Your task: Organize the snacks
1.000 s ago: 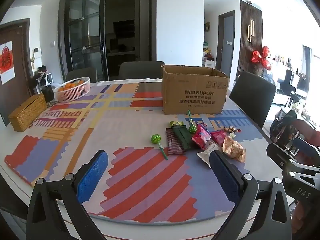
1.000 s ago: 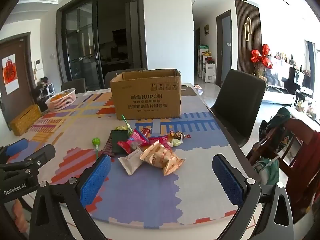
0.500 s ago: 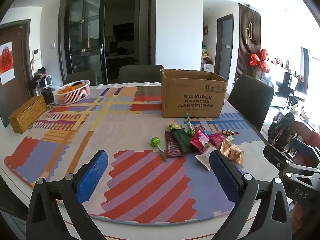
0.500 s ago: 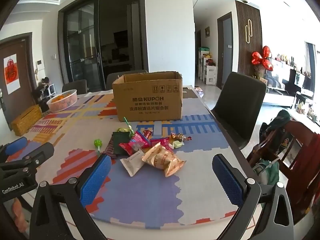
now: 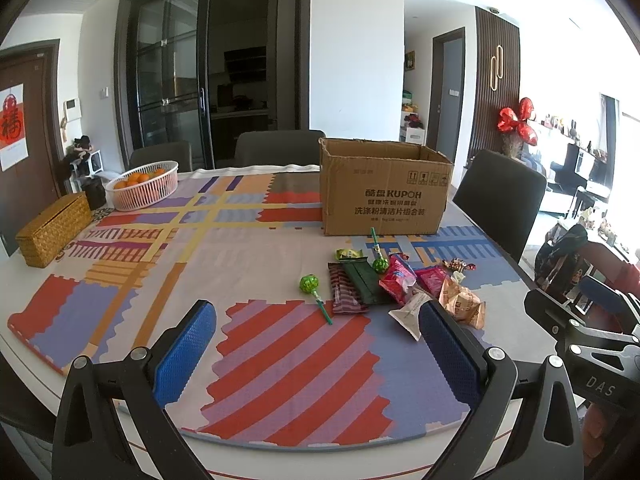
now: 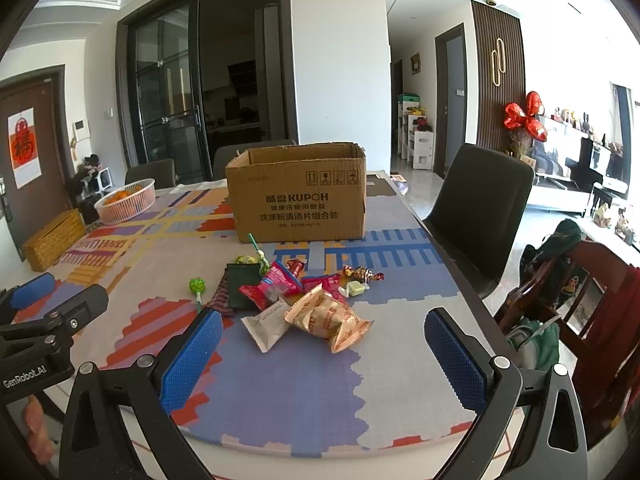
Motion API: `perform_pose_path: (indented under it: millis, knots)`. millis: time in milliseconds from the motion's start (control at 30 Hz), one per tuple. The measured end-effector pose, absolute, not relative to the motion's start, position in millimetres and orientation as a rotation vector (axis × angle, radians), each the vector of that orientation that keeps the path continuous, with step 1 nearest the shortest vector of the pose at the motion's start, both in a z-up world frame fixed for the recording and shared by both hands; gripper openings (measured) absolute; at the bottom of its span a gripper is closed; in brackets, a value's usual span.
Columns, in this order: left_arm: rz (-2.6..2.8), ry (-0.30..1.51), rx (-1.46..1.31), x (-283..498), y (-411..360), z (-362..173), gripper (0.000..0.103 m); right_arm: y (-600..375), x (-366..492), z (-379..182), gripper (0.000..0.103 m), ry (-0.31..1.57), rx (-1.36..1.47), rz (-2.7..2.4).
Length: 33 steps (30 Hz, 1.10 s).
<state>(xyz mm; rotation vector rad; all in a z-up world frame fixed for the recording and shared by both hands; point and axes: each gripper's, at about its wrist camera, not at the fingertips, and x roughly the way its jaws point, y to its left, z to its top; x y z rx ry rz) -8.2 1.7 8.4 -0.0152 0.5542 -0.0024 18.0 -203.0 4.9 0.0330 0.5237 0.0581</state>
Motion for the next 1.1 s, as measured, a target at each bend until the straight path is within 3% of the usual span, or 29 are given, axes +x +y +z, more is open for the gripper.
perform_pose_path:
  millis: [1100]
  knots:
    - [-0.020,0.562,-0.013,-7.3,-4.5,5.8,0.103,-203.6,16.9,4.3,0.102,0.527,0.036,0.063]
